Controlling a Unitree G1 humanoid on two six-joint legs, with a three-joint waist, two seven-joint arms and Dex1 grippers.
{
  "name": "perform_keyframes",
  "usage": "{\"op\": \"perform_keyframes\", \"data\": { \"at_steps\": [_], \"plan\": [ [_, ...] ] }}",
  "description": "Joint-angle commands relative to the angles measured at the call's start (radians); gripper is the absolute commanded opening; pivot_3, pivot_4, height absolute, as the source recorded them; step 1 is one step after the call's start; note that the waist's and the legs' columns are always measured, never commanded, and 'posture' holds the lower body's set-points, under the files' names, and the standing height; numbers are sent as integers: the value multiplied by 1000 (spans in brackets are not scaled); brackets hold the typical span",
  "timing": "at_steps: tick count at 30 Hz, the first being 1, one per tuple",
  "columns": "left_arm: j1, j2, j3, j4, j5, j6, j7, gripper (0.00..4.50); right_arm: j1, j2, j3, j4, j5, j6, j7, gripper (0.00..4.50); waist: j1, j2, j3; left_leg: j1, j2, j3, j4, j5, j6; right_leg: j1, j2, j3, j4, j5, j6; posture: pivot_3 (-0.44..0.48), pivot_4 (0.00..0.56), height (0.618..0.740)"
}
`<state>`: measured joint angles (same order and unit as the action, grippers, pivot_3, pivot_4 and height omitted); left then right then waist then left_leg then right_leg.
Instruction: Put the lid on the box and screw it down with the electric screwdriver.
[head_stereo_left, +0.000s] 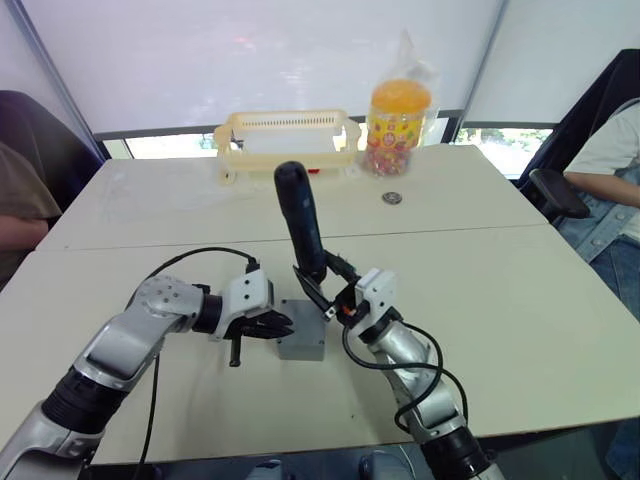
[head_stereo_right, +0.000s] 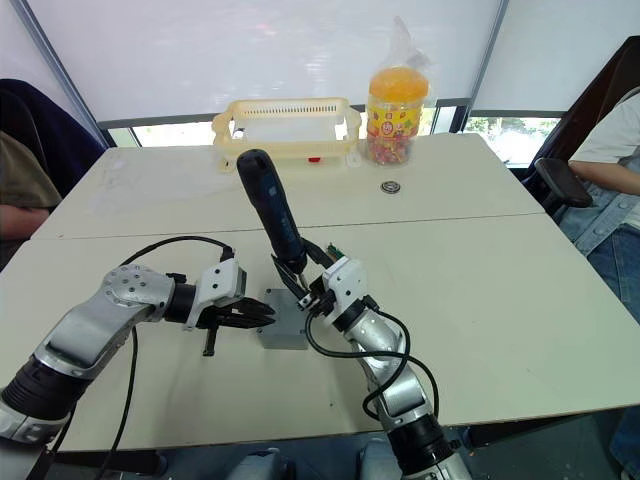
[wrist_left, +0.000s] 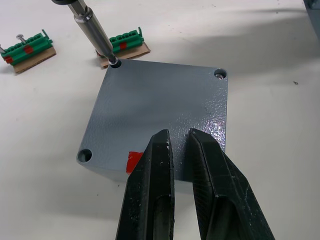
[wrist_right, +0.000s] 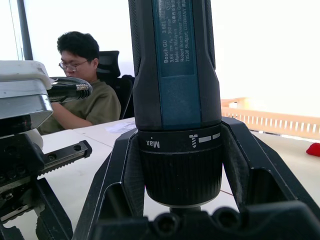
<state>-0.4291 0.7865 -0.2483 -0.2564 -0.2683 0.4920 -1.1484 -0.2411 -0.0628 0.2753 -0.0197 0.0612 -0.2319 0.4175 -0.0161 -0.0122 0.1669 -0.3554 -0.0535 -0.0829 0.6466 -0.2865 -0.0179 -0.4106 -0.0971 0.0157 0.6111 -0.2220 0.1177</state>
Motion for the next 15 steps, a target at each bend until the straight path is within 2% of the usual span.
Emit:
{"op": "perform_keyframes", "data": {
  "at_steps": [1, 15],
  "plan": [
    [15, 10, -26, 21, 33, 13, 3, 560, 31, -26, -19, 80, -17, 31, -5, 1741, 0, 0, 0, 0, 0, 0, 0, 0, 0, 0, 0, 0, 0, 0, 0, 0, 150, 740],
    [13, 7, -33, 28, 41, 13, 10, 560, 65, -36, -23, 118, 4, 65, 10, 1741, 2, -1, -1, 0, 0, -1, 0, 0, 0, 1, 0, 0, 0, 0, 0, 0, 150, 740]
  ]
}}
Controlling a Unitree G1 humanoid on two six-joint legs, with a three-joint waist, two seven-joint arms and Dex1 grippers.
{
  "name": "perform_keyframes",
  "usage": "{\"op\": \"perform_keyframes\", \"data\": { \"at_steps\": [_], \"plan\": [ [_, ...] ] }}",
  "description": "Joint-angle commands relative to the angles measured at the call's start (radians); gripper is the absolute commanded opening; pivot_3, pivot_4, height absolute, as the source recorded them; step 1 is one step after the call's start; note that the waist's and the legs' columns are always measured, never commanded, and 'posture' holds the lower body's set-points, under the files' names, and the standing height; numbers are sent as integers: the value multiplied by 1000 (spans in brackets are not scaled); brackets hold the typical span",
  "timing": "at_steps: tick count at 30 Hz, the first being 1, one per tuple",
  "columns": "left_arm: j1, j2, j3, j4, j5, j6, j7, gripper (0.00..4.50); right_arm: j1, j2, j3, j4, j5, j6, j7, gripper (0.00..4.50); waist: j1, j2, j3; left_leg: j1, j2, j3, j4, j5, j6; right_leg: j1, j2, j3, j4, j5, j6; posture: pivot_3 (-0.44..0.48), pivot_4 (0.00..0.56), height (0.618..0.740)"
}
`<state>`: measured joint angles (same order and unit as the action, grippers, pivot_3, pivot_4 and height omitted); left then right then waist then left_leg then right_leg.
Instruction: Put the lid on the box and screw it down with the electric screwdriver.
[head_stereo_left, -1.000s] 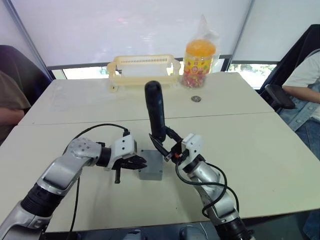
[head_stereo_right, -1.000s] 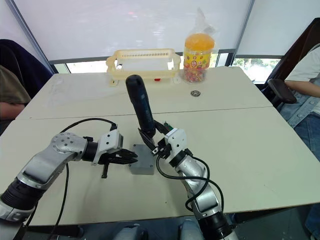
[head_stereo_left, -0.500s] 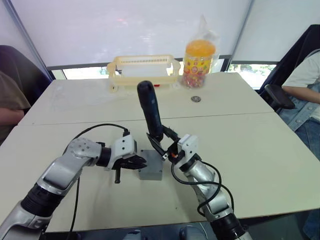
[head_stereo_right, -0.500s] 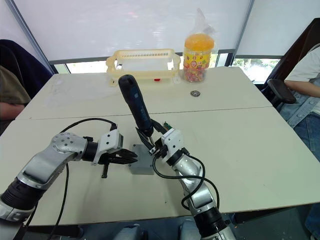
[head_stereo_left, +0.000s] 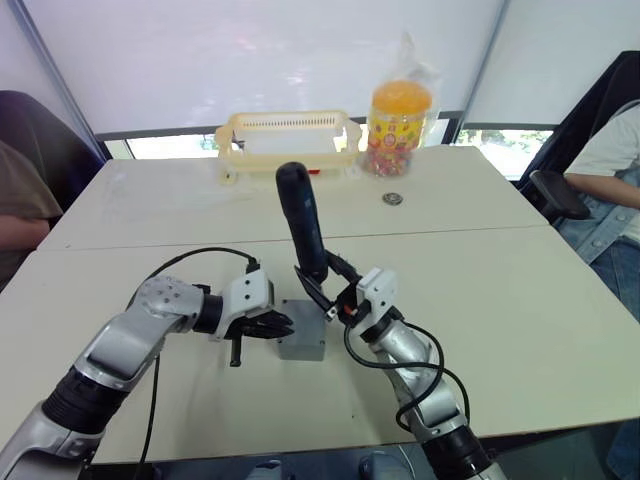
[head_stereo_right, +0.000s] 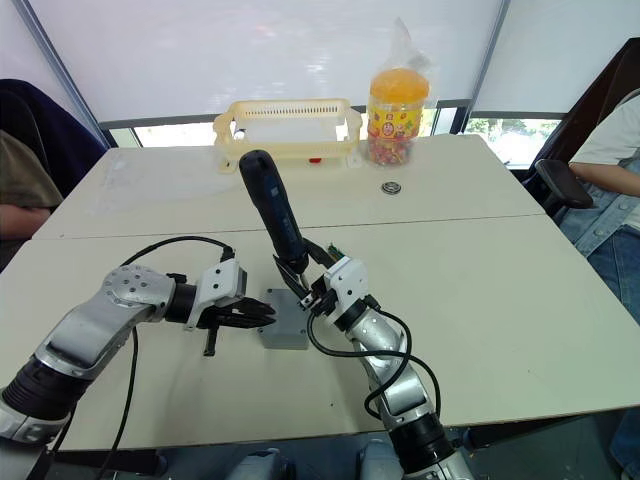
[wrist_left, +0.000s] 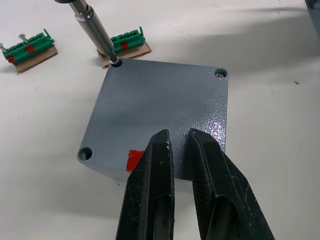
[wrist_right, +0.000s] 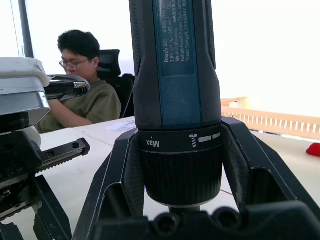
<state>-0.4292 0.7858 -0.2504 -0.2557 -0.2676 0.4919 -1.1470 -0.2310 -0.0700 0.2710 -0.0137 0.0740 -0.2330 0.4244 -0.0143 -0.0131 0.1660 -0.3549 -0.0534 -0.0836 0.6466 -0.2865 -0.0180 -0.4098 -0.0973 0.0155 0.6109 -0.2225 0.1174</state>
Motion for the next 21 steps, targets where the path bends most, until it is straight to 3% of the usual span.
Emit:
{"op": "perform_keyframes", "data": {
  "at_steps": [1, 21],
  "plan": [
    [13, 7, -34, 29, 43, 15, 10, 560, 56, -31, -18, 116, -8, 65, 5, 1741, 0, 0, 0, 0, 0, 0, 0, 0, 0, 0, 0, 0, 0, 0, 0, 0, 150, 740],
    [21, 11, -36, 34, 54, 1, 18, 560, 57, -30, -26, 165, -1, 62, -1, 1741, 1, -1, -8, 1, 0, -2, -1, 0, 0, 1, -1, -1, -1, -2, -1, 0, 150, 740]
  ]
}}
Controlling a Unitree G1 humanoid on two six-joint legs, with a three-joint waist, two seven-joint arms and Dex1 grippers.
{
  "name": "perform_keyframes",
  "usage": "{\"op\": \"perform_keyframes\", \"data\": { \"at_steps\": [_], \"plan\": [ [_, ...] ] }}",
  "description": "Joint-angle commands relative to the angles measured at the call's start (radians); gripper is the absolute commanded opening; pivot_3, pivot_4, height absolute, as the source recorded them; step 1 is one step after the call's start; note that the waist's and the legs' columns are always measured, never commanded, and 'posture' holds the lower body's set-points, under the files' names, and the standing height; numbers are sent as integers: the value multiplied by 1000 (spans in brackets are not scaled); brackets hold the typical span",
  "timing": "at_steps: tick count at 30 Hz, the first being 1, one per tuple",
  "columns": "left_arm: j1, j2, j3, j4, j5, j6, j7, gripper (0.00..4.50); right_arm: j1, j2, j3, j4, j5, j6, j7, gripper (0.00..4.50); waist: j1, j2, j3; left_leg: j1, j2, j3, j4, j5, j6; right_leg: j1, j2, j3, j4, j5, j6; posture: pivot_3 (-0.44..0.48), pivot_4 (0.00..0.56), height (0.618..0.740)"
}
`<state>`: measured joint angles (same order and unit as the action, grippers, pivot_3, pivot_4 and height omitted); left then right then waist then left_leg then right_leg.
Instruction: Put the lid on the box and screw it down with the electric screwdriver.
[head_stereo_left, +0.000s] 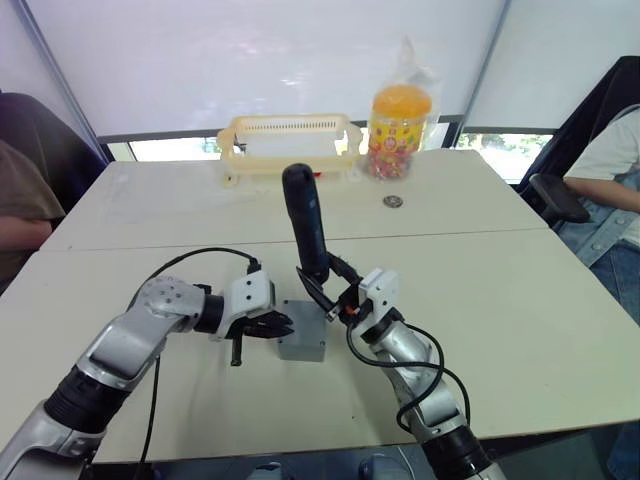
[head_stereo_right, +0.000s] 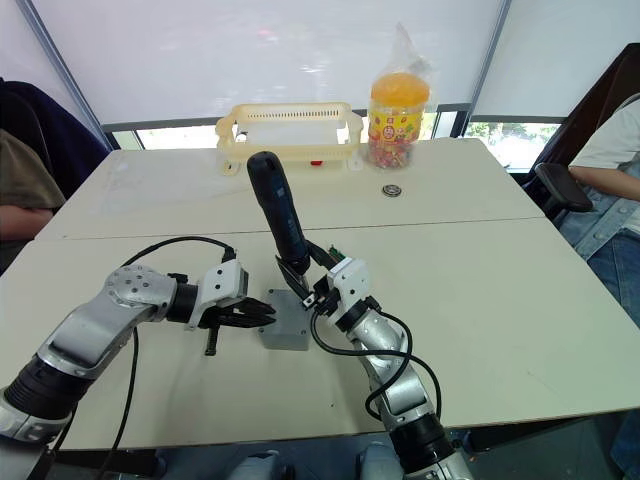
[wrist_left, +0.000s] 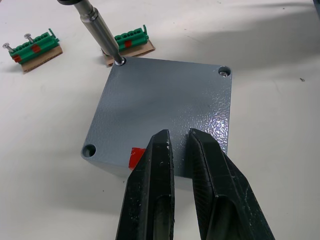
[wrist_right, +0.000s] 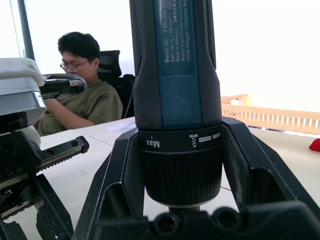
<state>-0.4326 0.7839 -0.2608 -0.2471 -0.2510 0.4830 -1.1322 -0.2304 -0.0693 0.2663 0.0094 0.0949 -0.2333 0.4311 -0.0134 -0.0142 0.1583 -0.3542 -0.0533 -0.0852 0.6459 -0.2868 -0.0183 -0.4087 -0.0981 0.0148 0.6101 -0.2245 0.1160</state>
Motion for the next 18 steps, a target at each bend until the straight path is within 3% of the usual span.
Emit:
{"op": "perform_keyframes", "data": {
  "at_steps": [1, 18],
  "plan": [
    [25, 12, -26, 25, 38, 10, 4, 560, 56, -33, -24, 142, -23, 60, -8, 1741, 0, 0, 0, 0, 0, 0, 0, 0, 0, 0, 0, 0, 0, 0, 0, 0, 150, 740],
    [29, 4, -39, 31, 37, 6, 7, 560, 46, -55, -40, 147, -22, 45, -19, 1741, 2, 3, 1, 0, 0, -4, 0, 0, 0, 1, 0, 0, -7, 0, 0, 0, 150, 740]
  ]
}}
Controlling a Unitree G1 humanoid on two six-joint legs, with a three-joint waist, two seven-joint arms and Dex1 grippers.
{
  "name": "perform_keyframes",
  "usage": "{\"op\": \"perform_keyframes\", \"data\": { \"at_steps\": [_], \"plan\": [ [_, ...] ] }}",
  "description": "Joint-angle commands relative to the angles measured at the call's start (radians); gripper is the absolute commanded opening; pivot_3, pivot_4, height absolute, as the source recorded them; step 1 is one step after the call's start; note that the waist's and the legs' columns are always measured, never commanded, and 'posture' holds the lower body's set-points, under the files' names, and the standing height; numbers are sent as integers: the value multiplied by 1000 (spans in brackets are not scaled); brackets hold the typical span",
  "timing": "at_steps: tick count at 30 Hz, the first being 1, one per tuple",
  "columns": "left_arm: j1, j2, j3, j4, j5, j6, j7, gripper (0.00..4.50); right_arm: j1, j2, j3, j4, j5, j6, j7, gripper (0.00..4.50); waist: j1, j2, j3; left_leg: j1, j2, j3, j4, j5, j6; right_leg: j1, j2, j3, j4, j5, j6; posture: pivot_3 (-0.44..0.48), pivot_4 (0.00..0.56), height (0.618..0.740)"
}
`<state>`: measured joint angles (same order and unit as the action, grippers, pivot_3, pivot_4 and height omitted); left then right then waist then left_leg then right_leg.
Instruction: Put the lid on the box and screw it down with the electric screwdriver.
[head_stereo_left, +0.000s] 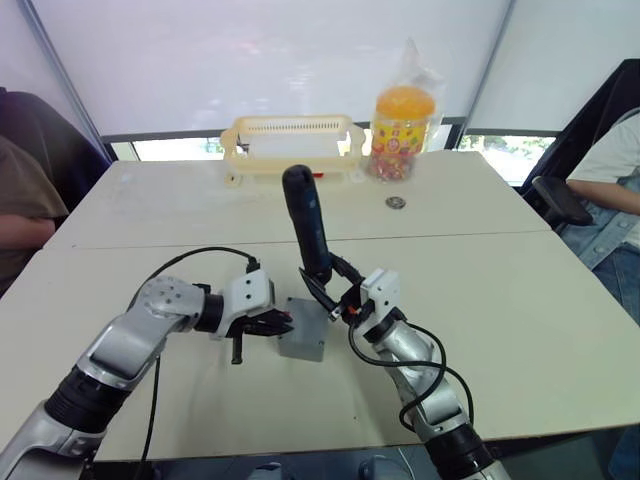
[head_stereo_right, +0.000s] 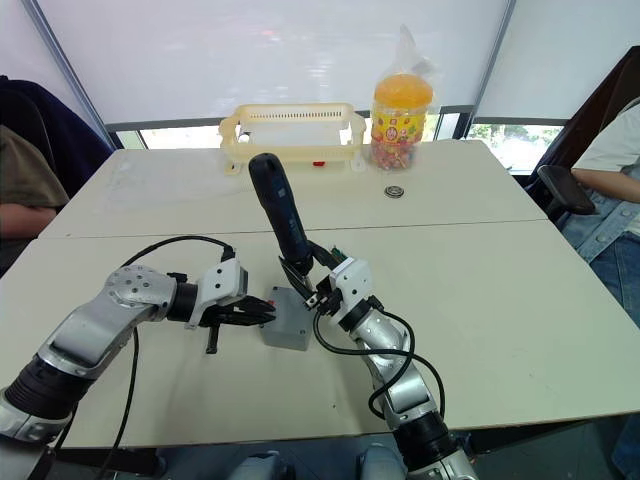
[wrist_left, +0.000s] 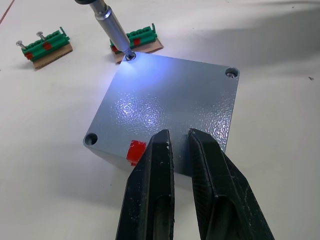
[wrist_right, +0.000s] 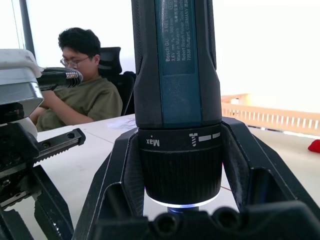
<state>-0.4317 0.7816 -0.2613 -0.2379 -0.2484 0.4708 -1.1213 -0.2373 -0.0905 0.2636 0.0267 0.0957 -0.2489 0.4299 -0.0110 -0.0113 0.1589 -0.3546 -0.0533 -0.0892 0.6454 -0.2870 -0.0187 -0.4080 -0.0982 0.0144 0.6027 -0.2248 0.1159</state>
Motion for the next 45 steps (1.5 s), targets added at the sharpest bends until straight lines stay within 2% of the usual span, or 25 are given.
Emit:
{"op": "perform_keyframes", "data": {
  "at_steps": [1, 15, 19, 23, 28, 33, 34, 38, 40, 42, 45],
  "plan": [
    [29, 5, -39, 22, 35, 18, -3, 560, 53, -34, -38, 129, -23, 60, -19, 1741, -1, 0, 0, 0, 0, 0, 0, 0, 0, 1, 0, 0, -2, 0, 0, 0, 150, 740],
    [20, -7, -64, 34, 54, 7, -3, 560, 44, -41, -57, 105, -20, 58, -35, 1741, 2, 0, 0, -1, 0, -2, -1, -2, -3, 3, -1, 0, -6, 0, 0, 0, 150, 740],
    [15, -7, -77, 44, 67, -3, -5, 560, 20, -40, -88, 24, 2, 76, -60, 1741, 4, 1, 0, -2, 0, -3, -1, -2, -3, 3, -1, 1, -7, 0, 0, 0, 150, 740],
    [13, -1, -88, 57, 78, -15, -16, 560, -53, -39, -140, -249, 67, 221, -104, 1741, 9, 6, 7, -5, -1, -4, 0, -2, -3, 2, 0, 1, -8, 0, 0, 0, 150, 740],
    [10, -6, -102, 77, 88, -27, -23, 560, -143, -33, -181, -529, 200, 487, -160, 1741, 23, 10, 9, -23, -2, -4, 0, 2, -1, -15, 2, -1, -4, 5, -4, 0, 150, 740],
    [11, -13, -103, 86, 89, -37, -24, 560, -209, -41, -278, -648, 356, 714, -229, 1741, 16, 11, 9, -21, -2, 0, -11, 2, -1, -19, 2, 0, -5, 7, -1, 0, 150, 740],
    [11, -16, -94, 85, 82, -38, -21, 560, -230, -50, -334, -649, 417, 781, -261, 1741, 15, 11, 9, -20, -2, 0, -12, 2, -1, -18, 2, 0, -5, 7, -1, 0, 150, 740],
    [-19, -26, 14, 20, -31, 45, -15, 560, -301, -243, -544, -607, 648, 1127, -298, 1741, 22, 8, 13, -21, -3, 1, -10, 2, -1, -18, 1, 0, -7, 5, -4, 0, 150, 740],
    [-52, -6, 88, -49, -124, 134, -26, 560, -325, -386, -643, -559, 827, 1342, -281, 1741, 21, 6, 22, -23, -3, 1, -8, 2, -1, -17, 1, -1, -7, 5, -4, 0, 150, 740],
    [-63, 17, 143, -121, -198, 206, -29, 560, -331, -500, -702, -522, 933, 1513, -279, 1741, 17, 7, 30, -28, -2, 1, -6, 2, 0, -22, 1, -1, -7, 5, -3, 0, 150, 740],
    [-35, 66, 203, -222, -266, 281, -19, 560, -322, -609, -737, -449, 1018, 1768, -307, 1741, 4, 7, 32, -41, -2, 2, -3, 1, 1, -35, 2, -1, -2, 8, 2, 0, 150, 740]
  ]
}}
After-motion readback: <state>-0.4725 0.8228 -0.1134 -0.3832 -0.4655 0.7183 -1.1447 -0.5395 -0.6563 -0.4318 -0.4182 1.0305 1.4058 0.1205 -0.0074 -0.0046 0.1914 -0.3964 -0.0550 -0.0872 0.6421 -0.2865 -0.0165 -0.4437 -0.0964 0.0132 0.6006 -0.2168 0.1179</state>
